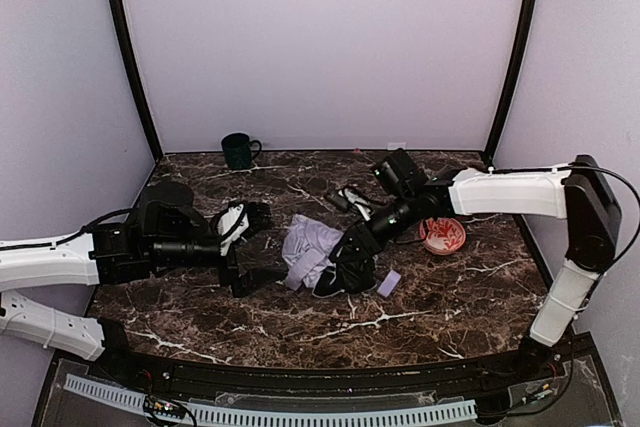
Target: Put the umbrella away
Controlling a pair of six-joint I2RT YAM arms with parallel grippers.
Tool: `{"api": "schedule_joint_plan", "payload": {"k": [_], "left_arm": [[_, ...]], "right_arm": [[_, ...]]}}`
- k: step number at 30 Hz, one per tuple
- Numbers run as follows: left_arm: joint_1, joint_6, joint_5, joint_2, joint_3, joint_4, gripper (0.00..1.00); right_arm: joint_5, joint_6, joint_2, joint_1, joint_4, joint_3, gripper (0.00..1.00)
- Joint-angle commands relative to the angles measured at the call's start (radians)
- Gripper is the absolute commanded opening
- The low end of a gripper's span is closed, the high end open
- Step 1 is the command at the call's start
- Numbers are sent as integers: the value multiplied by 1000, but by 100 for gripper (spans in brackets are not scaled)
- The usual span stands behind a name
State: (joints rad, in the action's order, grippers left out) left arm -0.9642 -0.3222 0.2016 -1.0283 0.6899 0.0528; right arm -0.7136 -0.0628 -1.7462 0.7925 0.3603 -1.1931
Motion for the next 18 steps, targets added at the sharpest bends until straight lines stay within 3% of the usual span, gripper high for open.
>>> {"api": "schedule_joint_plan", "payload": {"k": [1, 5, 9, 14, 18], "left_arm": [[99, 144, 104, -22, -2, 33, 99], [119, 144, 161, -44, -8, 80, 99], [119, 160, 193, -78, -8, 137, 98], [115, 117, 399, -104, -36, 267, 79], [101, 94, 438, -114, -60, 353, 79]], "right_arm": [[23, 10, 143, -30, 1, -31, 0], [76, 48, 245, -34, 25, -55, 0], [-1, 141, 282, -36, 98, -108, 0], [-49, 258, 279, -34, 267, -229, 0], [-83, 282, 277, -34, 301, -276, 0]]}}
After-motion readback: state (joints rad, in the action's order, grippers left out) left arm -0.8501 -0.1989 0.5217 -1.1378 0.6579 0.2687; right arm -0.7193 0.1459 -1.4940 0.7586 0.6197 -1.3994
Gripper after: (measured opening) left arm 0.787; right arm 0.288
